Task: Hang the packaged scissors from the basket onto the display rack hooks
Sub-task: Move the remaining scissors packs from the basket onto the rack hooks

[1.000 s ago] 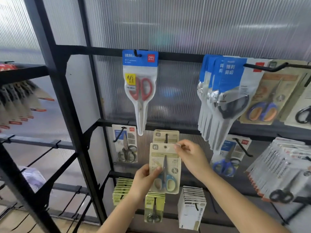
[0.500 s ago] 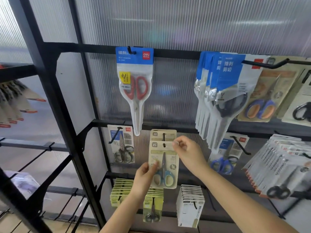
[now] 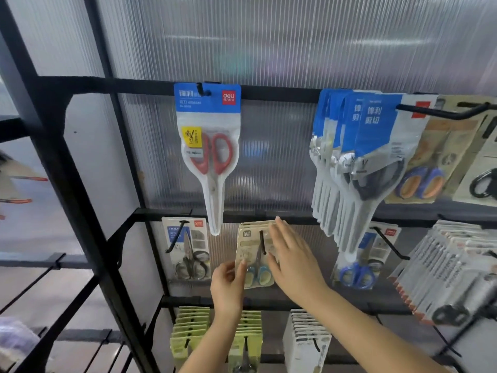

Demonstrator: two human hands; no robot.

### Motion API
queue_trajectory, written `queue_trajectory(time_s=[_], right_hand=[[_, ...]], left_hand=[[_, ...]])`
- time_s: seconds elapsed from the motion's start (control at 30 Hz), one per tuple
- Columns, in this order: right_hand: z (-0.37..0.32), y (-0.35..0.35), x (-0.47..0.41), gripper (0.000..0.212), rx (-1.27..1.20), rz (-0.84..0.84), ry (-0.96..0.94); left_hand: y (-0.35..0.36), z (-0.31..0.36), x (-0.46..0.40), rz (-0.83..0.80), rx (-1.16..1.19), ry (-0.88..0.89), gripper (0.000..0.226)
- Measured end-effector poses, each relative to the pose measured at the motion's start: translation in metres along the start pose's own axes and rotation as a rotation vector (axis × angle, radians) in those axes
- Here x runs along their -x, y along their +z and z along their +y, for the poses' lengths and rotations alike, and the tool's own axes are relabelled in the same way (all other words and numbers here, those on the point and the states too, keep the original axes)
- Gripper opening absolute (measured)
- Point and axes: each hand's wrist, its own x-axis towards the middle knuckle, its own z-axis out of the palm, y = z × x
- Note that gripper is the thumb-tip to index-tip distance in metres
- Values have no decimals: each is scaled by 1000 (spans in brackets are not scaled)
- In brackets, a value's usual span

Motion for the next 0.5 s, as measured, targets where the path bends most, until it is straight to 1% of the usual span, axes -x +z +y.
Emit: queue_trajectory(time_s=[0.1,0.2,0.37,0.43,0.5], right_hand=[[1,4,0,62,20,-17,1],[0,3,-2,65,42,-33,17],[-2,-7,-1,65,85,-121,36],[-3,-10,0,65,89,-131,29],[-3,-15,-1,66,98,-146,38]], left_hand=[[1,-3,-6,-1,-26,5,27],[0,3,-8,-4,-69,37,19],[0,10,-13,-3,-126,68,16],[0,13,-12,-24,-177,74,19],[0,15,-12,-53,-249,72,26]])
